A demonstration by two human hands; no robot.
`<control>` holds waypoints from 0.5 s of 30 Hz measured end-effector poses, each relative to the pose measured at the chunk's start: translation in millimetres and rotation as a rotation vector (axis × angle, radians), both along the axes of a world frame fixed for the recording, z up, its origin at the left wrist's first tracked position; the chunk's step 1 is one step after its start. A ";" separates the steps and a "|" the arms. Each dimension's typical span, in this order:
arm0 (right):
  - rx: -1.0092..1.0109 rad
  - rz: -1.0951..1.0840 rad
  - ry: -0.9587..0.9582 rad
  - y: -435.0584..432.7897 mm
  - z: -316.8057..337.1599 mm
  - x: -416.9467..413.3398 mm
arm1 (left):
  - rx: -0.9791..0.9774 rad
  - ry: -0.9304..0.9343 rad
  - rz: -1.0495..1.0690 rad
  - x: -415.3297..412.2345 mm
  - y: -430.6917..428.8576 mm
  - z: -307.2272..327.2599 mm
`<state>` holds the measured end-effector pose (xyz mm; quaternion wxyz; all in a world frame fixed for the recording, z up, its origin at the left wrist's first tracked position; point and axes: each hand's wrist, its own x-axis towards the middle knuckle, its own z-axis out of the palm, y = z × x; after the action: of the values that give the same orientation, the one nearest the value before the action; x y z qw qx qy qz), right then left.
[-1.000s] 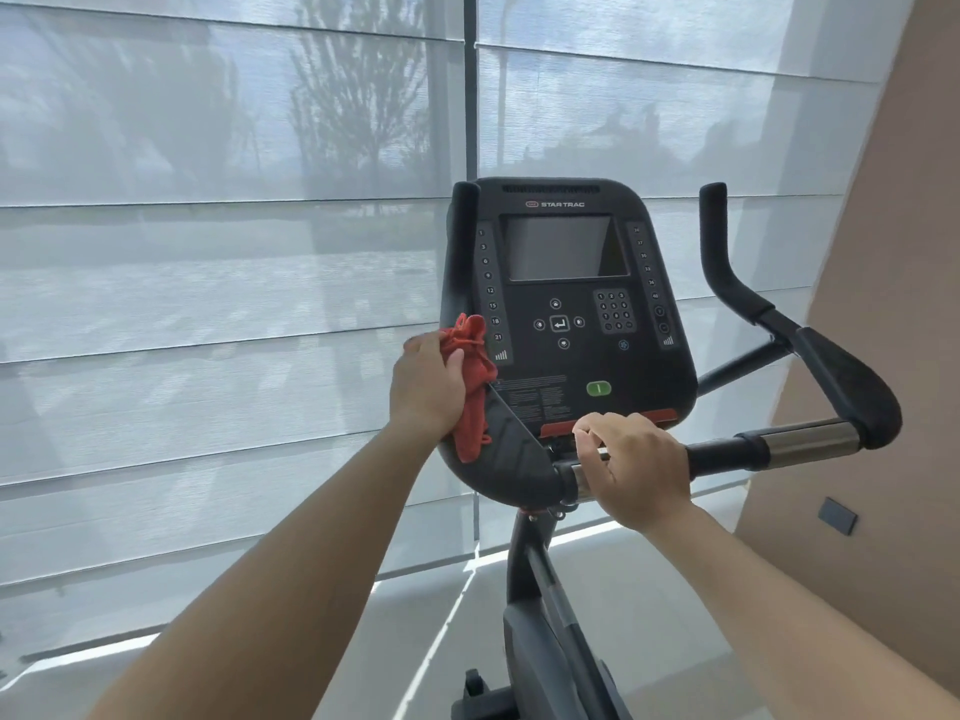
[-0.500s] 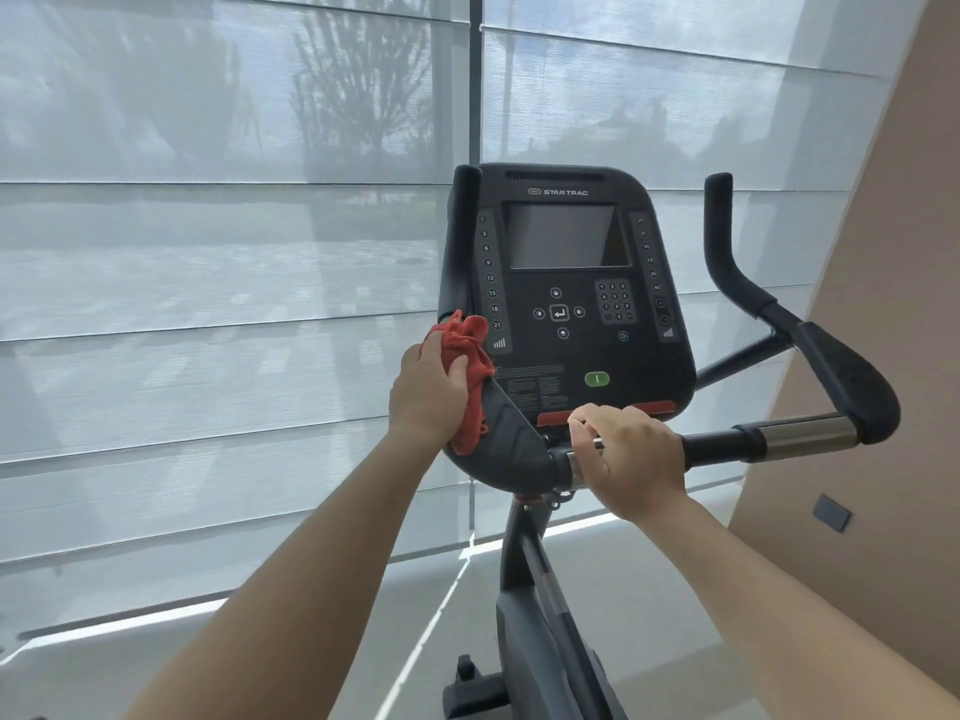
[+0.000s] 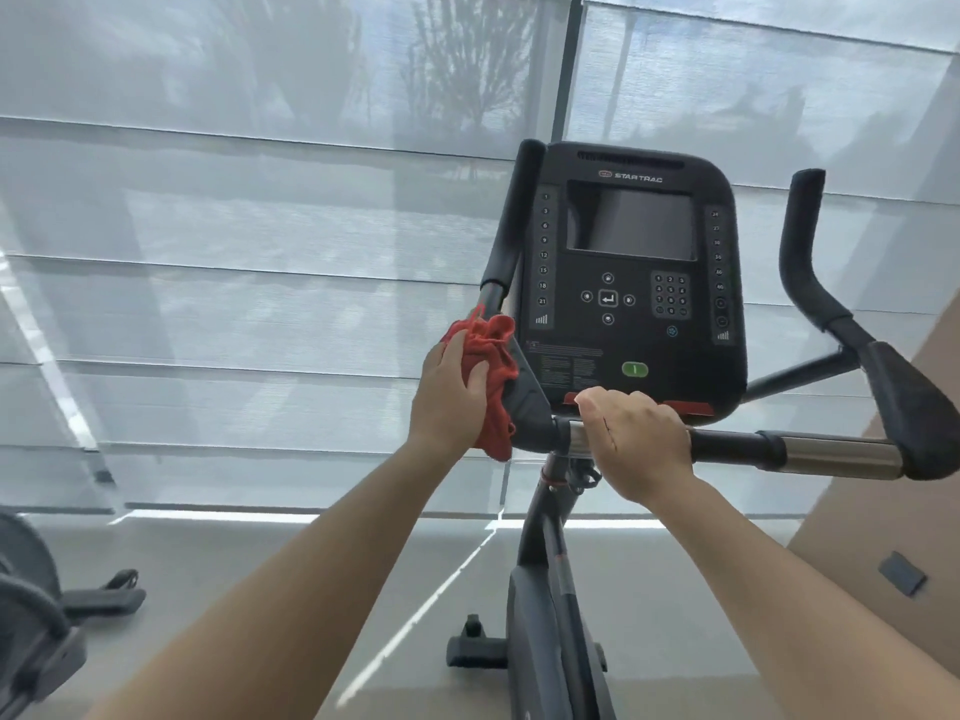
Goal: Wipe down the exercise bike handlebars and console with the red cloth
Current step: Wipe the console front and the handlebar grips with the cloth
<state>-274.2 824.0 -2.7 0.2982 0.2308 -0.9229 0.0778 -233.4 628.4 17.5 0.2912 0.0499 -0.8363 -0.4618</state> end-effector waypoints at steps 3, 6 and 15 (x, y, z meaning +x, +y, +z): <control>-0.007 0.079 0.006 6.5 1.4 0.1 | 0.008 0.010 0.067 8.2 13.9 -6.3; -0.014 0.073 0.030 25.5 1.8 -5.8 | -0.007 0.009 0.113 5.1 17.2 -3.4; -0.104 -0.076 0.100 42.3 -10.4 -16.8 | -0.192 -0.081 0.152 -31.9 5.1 21.8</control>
<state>-291.0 866.3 -13.1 0.3581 0.1833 -0.9097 0.1028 -265.3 633.5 39.3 0.2946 0.1036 -0.8817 -0.3537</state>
